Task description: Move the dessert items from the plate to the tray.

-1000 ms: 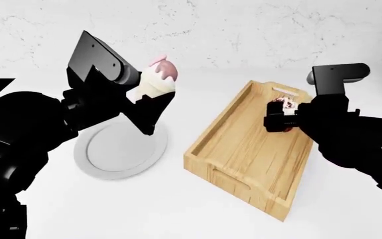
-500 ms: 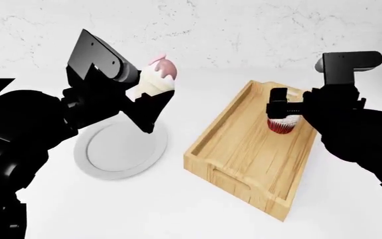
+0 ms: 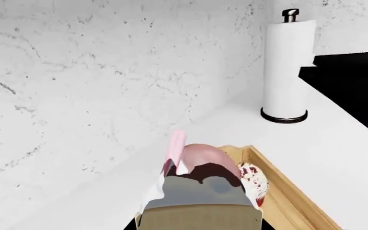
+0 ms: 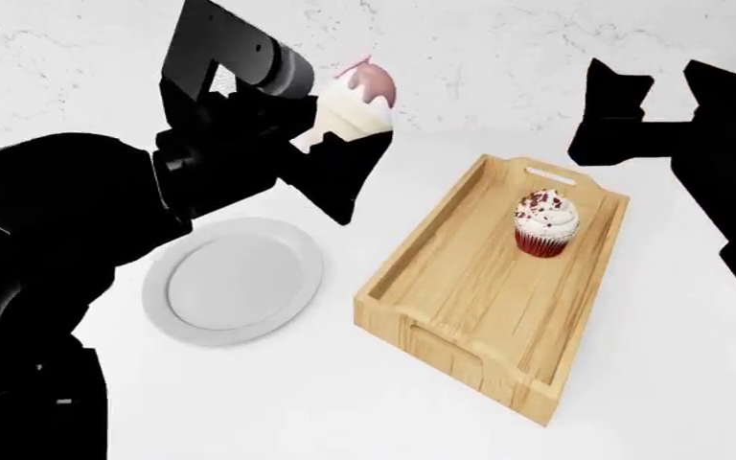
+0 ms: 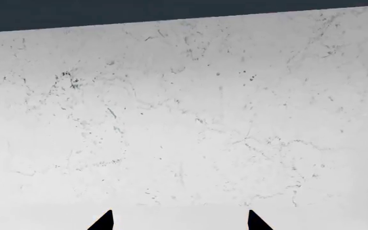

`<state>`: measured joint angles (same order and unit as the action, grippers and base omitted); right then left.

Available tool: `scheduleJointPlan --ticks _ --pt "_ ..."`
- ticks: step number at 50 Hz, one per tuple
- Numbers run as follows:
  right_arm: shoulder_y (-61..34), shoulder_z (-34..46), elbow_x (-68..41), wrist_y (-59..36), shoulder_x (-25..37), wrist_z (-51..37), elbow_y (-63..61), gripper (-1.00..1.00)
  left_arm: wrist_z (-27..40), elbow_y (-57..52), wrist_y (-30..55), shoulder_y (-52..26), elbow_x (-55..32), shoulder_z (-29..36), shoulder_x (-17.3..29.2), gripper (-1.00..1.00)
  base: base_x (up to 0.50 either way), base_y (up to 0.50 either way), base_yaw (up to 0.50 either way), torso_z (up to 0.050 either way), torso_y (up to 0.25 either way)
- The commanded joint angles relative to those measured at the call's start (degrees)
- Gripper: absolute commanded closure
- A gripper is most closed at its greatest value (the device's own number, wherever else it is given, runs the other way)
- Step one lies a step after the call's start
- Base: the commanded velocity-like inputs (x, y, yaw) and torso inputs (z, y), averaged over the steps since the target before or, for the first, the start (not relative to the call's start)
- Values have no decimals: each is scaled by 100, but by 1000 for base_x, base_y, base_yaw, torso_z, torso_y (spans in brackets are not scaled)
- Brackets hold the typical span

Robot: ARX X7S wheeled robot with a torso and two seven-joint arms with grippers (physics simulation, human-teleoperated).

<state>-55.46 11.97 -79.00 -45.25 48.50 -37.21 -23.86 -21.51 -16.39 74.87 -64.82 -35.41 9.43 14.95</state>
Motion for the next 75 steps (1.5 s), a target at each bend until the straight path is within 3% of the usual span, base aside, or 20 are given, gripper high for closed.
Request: scheduleJointPlan --ticks 1,5,9,18,25,43,65,66,75 --pt "661 -821 -803 374 432 -213 -1027 -100 803 499 505 -629 15 150 -985 100 0 0 0 0 0" --pt "823 -1015 -994 482 515 -198 -1260 -100 996 1096 -53 -409 386 683 -1269 100 0 0 0 0 0" --pt "854 -1088 -1003 526 545 -131 -1293 -100 1280 1176 -61 -133 413 1111 -1442 100 0 0 0 0 0" --pt "788 -1007 -754 552 438 -10 -1101 -100 2580 1162 20 133 -756 1561 -1479 100 0 0 0 0 0" --pt "1188 -1282 -662 697 608 268 -972 -100 3273 1482 -375 191 -1491 2032 -1469 100 0 0 0 0 0" --pt "2525 -2251 -242 1163 963 1449 -661 -100 3607 2256 -1148 19 -2035 2845 -1441 100 0 0 0 0 0" --pt "2024 -1560 675 1346 548 2254 163 -100 3653 2761 -1848 -262 -2401 3461 -1342 100 0 0 0 0 0" --pt "2021 -1552 676 1345 541 2252 158 -100 3651 2762 -1866 -270 -2405 3473 -1334 -100 0 0 0 0 0" --pt "2000 -1520 642 1316 511 2199 117 -100 3663 2908 -2039 -359 -2390 3559 -1310 -100 0 0 0 0 0"
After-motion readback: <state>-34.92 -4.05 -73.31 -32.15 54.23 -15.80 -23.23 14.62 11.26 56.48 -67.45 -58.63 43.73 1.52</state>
